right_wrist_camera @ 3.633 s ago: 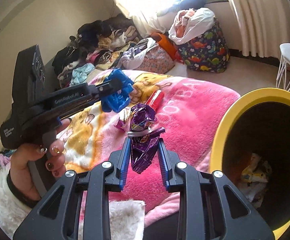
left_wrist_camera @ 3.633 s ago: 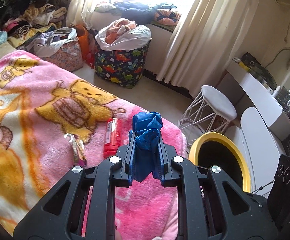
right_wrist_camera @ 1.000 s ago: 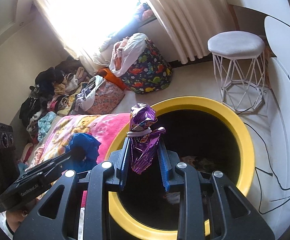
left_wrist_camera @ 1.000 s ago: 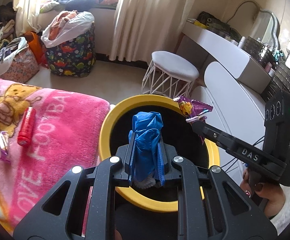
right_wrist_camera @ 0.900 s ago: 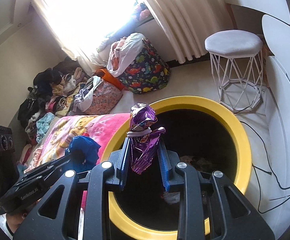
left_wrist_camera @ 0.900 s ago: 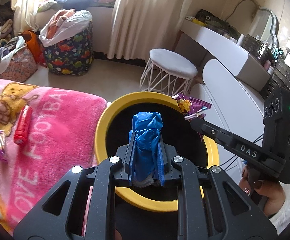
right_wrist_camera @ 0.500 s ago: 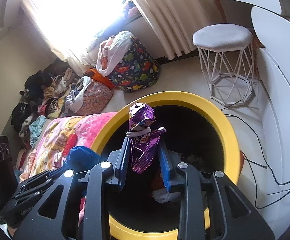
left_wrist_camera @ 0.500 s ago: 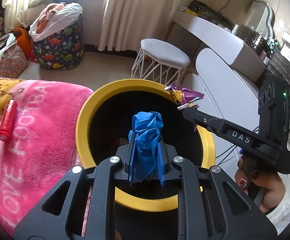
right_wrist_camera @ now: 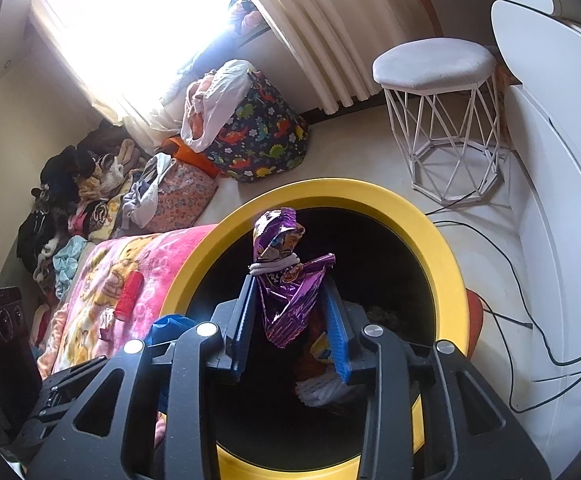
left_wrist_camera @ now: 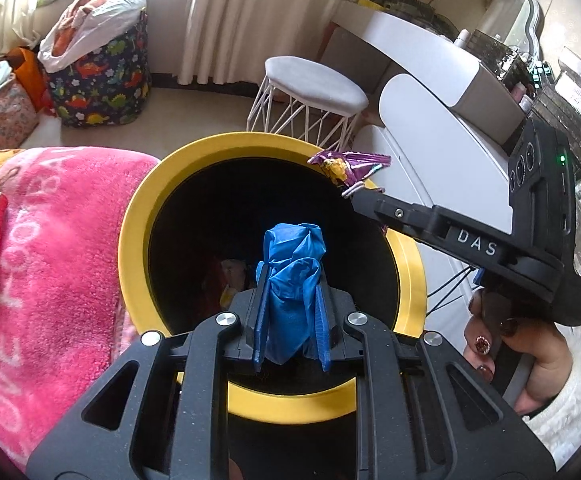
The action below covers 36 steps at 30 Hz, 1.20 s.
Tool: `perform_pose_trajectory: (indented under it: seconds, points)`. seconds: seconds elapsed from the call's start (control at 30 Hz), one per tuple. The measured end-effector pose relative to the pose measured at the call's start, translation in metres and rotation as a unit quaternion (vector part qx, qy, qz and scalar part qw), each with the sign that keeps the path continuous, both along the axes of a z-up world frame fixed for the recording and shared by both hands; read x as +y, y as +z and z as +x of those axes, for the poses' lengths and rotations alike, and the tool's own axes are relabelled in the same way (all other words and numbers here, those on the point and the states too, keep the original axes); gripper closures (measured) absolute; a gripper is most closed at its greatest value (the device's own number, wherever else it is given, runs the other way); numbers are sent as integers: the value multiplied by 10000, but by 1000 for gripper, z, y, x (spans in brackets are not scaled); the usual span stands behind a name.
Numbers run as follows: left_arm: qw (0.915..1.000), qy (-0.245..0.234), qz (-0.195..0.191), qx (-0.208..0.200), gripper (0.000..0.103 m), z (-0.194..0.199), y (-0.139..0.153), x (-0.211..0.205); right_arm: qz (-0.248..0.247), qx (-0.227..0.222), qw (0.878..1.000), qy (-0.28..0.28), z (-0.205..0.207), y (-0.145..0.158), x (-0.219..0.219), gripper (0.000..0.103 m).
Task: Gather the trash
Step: 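Open both tools to drop the bag and wrapper into the yellow bin, then move both open tools back over the red can and silver-purple wrapper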
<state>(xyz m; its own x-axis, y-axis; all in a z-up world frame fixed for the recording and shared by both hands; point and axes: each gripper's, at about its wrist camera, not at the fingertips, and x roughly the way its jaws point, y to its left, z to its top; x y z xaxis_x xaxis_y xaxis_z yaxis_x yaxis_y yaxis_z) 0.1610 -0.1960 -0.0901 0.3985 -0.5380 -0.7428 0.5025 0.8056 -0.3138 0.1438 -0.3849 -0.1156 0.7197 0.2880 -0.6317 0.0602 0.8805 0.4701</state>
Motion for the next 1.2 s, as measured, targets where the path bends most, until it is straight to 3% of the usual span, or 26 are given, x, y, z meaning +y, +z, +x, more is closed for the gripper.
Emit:
perform_pose_trajectory:
  seconds: [0.07,0.2,0.3,0.57,0.67,1.2]
  points:
    - [10000,-7,-11,28,90,0,-1,0,28,8,10000,-33,0,0,-1,67]
    - [10000,-44,-14,46,90,-1,-1,0,84,11,9999,-103,-3,-1,-2,53]
    - [10000,-57,-22,30,84,0,1,0,72,3,9999,-145,-4,0,-2,49]
    - [9997,179,-60,-163,22,-2,12,14,-17,-79,9999,-150,-8,8,2,43]
    - [9989,373,-64,-291,12,-2,18,24,-51,-110,9999,-120,-9,11,6,41]
    - [9890,1299,-63,-700,11,0,44,83,-279,-463,9977,400,-9,38,44,38]
